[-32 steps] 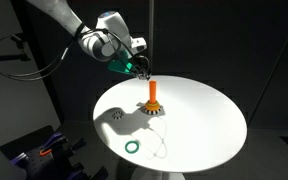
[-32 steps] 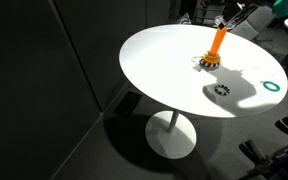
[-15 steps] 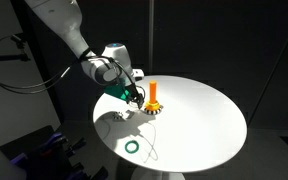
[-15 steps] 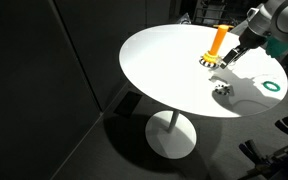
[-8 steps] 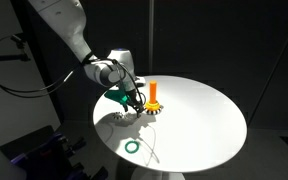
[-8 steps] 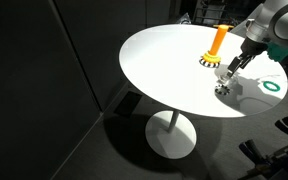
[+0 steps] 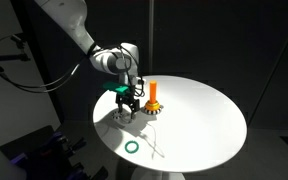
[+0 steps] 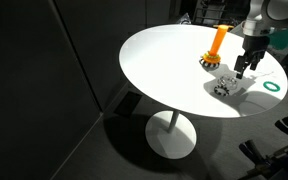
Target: Remove the clear ring from the orange rod and put it on the table
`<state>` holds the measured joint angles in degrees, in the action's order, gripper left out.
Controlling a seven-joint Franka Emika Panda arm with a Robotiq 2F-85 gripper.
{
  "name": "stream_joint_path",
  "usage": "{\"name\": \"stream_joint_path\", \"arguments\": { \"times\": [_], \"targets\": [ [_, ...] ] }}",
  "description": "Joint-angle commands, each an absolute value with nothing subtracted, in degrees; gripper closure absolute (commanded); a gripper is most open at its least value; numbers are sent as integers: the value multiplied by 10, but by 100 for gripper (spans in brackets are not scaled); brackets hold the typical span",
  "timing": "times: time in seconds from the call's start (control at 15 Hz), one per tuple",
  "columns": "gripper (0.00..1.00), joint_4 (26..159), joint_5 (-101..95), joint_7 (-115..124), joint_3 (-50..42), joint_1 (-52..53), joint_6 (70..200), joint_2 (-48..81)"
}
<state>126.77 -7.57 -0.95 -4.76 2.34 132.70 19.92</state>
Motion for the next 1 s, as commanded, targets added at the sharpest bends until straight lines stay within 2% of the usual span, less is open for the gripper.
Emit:
{"name": "stream_joint_path", "arguments": {
  "times": [0.0, 0.93],
  "targets": [
    [0, 1253, -80, -10, -35, 16, 1276, 180],
    [0, 1288, -52, -21, -20, 8, 1271, 78]
  ]
}}
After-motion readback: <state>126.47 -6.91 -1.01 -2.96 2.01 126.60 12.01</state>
